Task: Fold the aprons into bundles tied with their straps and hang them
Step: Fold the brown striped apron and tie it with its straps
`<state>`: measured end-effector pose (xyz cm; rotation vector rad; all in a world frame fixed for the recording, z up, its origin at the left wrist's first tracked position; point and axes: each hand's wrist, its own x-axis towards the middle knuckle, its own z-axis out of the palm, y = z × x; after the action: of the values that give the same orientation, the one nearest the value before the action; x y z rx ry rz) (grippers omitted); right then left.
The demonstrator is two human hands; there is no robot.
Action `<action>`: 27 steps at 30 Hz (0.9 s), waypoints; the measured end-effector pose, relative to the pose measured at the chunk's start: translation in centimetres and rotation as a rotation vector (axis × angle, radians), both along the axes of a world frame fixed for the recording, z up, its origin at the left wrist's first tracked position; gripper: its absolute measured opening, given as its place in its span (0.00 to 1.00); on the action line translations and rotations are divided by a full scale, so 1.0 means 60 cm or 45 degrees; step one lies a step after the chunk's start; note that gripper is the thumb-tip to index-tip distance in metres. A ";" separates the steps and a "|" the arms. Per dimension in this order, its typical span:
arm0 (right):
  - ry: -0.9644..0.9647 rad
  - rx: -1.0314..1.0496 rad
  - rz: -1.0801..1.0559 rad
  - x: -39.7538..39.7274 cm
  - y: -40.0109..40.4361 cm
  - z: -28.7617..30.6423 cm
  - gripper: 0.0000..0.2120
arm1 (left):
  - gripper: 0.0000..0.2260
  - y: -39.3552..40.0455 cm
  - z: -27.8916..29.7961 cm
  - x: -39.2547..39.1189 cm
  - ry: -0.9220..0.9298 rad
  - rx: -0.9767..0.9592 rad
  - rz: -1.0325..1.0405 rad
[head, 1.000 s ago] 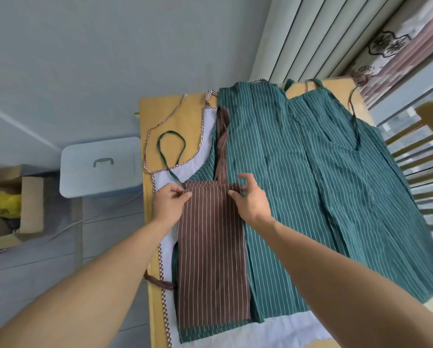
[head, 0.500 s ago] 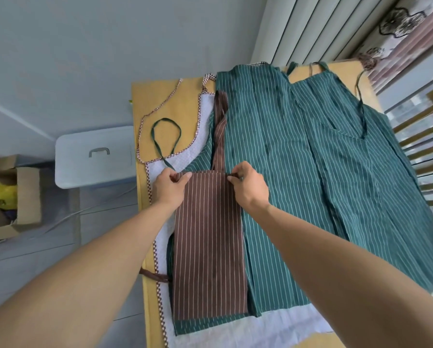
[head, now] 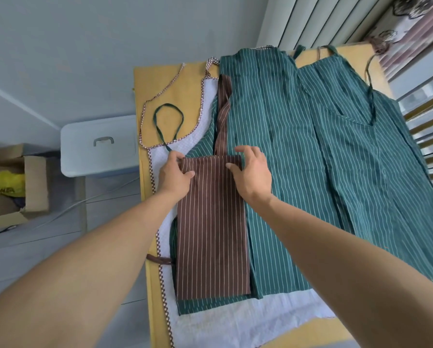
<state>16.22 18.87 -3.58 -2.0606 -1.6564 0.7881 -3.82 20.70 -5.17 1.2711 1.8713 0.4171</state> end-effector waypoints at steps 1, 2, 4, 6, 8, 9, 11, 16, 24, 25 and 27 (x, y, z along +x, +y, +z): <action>-0.081 0.123 0.140 -0.001 -0.018 0.005 0.16 | 0.26 -0.003 0.001 -0.001 0.037 0.040 0.004; -0.135 0.226 0.308 -0.002 -0.042 0.012 0.15 | 0.32 -0.009 0.004 -0.004 0.137 0.115 -0.046; -0.187 0.320 0.663 -0.003 -0.104 0.018 0.12 | 0.36 -0.032 0.012 -0.013 0.429 0.372 -0.303; -0.262 0.328 0.969 0.002 -0.180 0.016 0.13 | 0.30 -0.073 0.021 -0.025 0.516 0.640 -0.649; -0.332 0.310 1.186 0.009 -0.257 0.010 0.17 | 0.25 -0.128 0.024 -0.037 0.429 0.709 -1.016; -0.364 0.286 1.263 0.014 -0.290 0.002 0.20 | 0.24 -0.154 0.021 -0.040 0.395 0.645 -1.183; -0.455 0.231 1.328 0.017 -0.347 -0.011 0.24 | 0.24 -0.197 0.019 -0.048 0.413 0.391 -1.395; -0.690 0.069 1.123 0.002 -0.408 -0.026 0.30 | 0.29 -0.214 0.032 -0.055 0.557 0.126 -1.323; -0.667 -0.047 0.737 -0.039 -0.447 -0.011 0.35 | 0.30 -0.265 0.066 -0.094 0.393 0.091 -1.351; -0.629 -0.004 0.705 -0.039 -0.448 -0.008 0.31 | 0.33 -0.278 0.069 -0.103 0.345 0.050 -1.376; -0.561 0.108 0.657 -0.032 -0.446 0.001 0.20 | 0.42 -0.312 0.069 -0.115 0.278 -0.073 -1.438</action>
<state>14.28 -7.90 -3.51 -1.8541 -2.4757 0.4037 -10.75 1.96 -1.02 2.1204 1.0272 -0.3888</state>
